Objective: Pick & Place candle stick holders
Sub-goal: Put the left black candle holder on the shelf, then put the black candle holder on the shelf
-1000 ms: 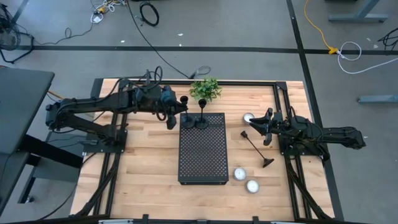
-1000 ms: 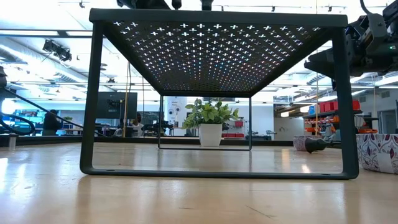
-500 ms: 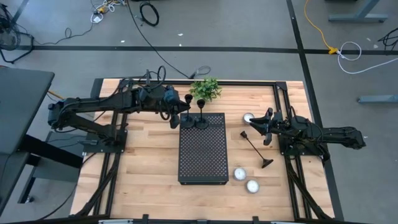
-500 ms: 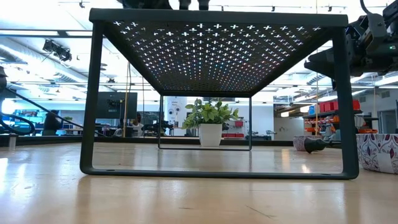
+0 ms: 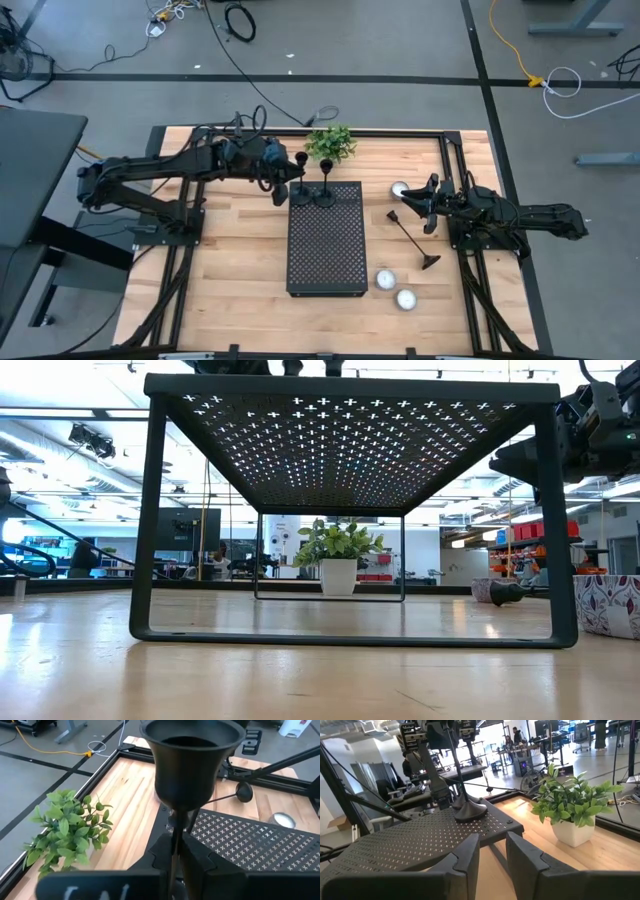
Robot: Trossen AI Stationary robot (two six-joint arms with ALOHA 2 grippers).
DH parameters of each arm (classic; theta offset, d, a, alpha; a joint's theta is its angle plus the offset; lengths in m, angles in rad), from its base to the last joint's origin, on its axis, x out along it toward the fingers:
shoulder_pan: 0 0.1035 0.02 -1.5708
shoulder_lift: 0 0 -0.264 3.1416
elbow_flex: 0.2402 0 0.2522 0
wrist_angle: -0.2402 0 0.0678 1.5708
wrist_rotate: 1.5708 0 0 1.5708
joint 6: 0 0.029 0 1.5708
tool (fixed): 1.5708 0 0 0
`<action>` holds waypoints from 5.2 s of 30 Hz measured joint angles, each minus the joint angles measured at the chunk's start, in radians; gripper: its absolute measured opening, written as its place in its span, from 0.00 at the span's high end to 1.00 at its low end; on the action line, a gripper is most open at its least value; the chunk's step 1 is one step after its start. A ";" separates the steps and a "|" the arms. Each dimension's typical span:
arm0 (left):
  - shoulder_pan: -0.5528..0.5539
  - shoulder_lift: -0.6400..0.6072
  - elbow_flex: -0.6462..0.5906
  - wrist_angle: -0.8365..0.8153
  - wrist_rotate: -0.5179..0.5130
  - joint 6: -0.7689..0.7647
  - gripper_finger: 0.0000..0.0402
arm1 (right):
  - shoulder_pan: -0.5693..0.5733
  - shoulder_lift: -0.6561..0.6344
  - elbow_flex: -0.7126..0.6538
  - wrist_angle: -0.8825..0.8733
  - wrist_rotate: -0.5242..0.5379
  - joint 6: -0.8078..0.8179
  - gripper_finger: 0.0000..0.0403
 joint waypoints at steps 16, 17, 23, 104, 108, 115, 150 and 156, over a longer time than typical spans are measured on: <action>-0.001 0.026 0.000 0.023 0.004 -0.006 0.82 | 0.000 0.000 0.000 0.000 0.007 0.000 0.76; -0.001 0.026 0.000 0.023 0.003 -0.006 0.79 | 0.000 0.000 0.000 -0.001 0.007 0.000 0.76; -0.001 0.026 0.000 0.018 0.002 -0.008 0.63 | 0.000 0.000 0.000 -0.001 0.008 0.000 0.76; 0.000 -0.292 0.001 -0.043 0.004 -0.027 0.48 | 0.248 0.893 0.663 -0.965 -0.346 0.750 0.82; 0.000 -0.296 0.002 -0.049 0.004 -0.027 0.48 | 0.242 1.011 0.687 -1.042 -0.312 0.736 0.83; -0.001 -0.296 0.002 -0.055 0.004 -0.026 0.48 | 0.236 1.151 0.687 -1.121 -0.191 0.719 0.83; -0.001 -0.296 0.002 -0.077 0.003 -0.027 0.48 | 0.233 1.288 0.599 -0.875 -0.051 0.634 0.95; 0.000 -0.296 0.002 -0.078 0.003 -0.027 0.48 | 0.233 1.287 0.599 -0.882 -0.029 0.632 0.98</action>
